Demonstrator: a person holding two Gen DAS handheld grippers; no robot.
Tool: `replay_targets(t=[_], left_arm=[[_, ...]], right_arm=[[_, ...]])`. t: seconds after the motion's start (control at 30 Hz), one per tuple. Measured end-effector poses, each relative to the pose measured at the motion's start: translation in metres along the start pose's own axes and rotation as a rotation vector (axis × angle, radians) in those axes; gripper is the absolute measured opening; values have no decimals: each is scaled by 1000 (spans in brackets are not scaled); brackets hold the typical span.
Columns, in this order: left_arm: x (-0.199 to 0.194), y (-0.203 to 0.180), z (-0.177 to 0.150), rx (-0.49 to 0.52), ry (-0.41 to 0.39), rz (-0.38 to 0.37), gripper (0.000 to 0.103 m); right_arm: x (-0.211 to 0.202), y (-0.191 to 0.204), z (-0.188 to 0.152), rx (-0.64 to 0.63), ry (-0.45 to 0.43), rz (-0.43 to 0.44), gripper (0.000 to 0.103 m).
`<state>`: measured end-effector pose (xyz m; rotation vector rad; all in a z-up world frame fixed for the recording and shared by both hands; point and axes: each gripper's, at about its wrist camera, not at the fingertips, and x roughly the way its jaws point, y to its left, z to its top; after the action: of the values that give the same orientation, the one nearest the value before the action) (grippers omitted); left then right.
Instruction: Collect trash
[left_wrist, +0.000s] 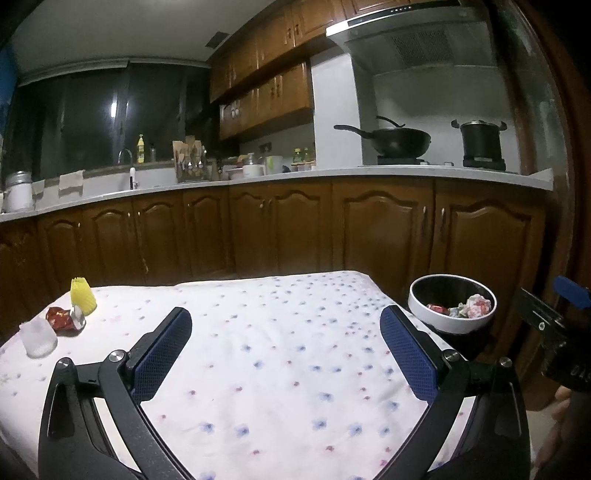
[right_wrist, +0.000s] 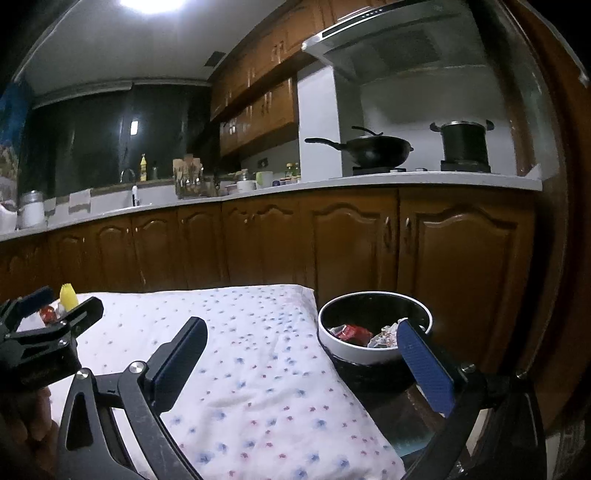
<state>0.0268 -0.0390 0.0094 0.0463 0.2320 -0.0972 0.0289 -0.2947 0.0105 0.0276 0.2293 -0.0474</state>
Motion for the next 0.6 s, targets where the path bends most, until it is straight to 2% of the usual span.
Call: replay_targets(t=[0.6], left_arm=[[-1,1,-2,-10,12,3,103]], right_arm=[[-2,1,0,-6,12,11,103]])
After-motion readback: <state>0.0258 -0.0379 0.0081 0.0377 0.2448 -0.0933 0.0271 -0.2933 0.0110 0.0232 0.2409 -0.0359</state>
